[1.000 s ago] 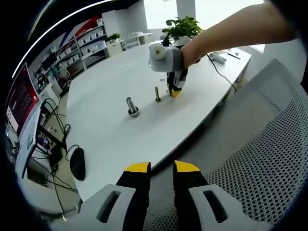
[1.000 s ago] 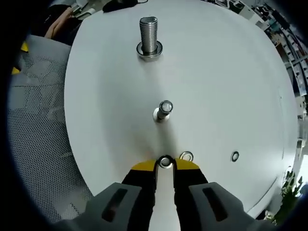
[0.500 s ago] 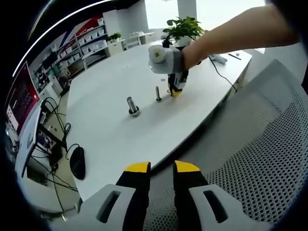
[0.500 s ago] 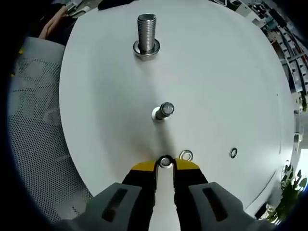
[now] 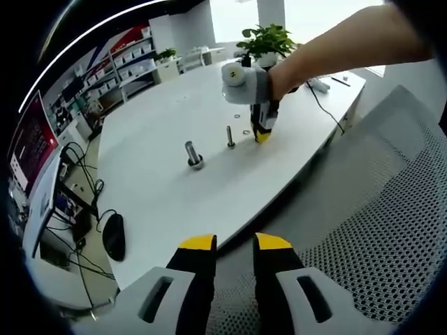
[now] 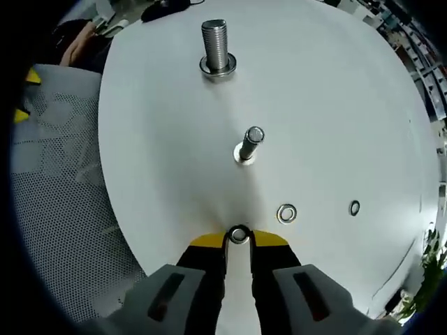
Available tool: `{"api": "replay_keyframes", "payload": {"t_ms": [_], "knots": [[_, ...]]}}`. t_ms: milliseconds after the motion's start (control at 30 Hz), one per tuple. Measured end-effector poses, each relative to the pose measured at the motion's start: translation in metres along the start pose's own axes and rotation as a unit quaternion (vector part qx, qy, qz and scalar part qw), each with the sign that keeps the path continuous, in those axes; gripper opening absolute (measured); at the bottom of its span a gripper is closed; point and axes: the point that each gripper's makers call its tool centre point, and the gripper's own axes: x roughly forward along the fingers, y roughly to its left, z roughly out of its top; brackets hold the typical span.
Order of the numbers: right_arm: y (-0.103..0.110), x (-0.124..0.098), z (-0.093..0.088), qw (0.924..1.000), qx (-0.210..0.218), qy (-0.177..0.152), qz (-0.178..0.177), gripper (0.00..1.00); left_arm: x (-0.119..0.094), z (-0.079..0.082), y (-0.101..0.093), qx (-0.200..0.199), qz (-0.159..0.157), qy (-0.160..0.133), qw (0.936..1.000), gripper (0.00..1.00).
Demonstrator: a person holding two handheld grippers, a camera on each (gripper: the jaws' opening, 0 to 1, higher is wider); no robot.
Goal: Place the washer onto the threaded stud by aligning its center hole with the stud, sliding it down to the base, and recovering from edge contact or off-axis alignment until the washer reaches the visible bottom stop.
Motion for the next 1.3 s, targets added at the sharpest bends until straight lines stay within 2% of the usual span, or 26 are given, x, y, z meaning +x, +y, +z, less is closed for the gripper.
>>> {"api": "replay_keyframes", "payload": {"t_ms": [100,167,300,433,600,800,900,1067,1167,1300], "knots": [[0.005,-0.001,-0.002,0.9999,-0.013,0.005,0.0,0.14,0.0,0.0,0.0,0.001,0.0,-0.001,1.0,0.19],[0.009,-0.001,-0.003,0.9995,-0.026,0.007,0.019,0.14,0.0,0.0,0.0,0.001,0.0,-0.002,1.0,0.19],[0.004,-0.01,0.0,0.9994,-0.032,-0.003,0.016,0.14,-0.001,0.0,0.0,0.002,0.0,-0.001,1.0,0.19],[0.002,-0.023,0.009,0.9989,-0.028,-0.028,0.025,0.14,0.0,0.0,0.0,0.002,-0.002,0.0,1.0,0.18],[-0.005,-0.044,0.022,0.9976,-0.047,-0.046,0.023,0.14,-0.001,0.0,-0.001,0.004,-0.001,-0.003,1.0,0.18],[-0.018,-0.063,0.041,0.9961,-0.05,-0.073,0.007,0.14,-0.001,0.002,-0.001,0.007,-0.003,-0.005,1.0,0.18],[-0.013,-0.071,0.051,0.9948,-0.058,-0.083,-0.002,0.14,-0.001,0.002,-0.002,0.009,-0.003,-0.006,0.9999,0.18],[-0.017,-0.066,0.068,0.992,-0.086,-0.091,-0.011,0.14,-0.001,0.001,-0.001,0.006,-0.003,-0.005,1.0,0.18],[-0.013,-0.065,0.072,0.9904,-0.103,-0.092,-0.012,0.14,0.0,0.001,-0.001,0.007,-0.003,-0.005,1.0,0.18],[-0.013,-0.061,0.078,0.99,-0.105,-0.093,-0.014,0.14,-0.001,0.002,-0.001,0.007,-0.004,-0.005,1.0,0.17]]}}
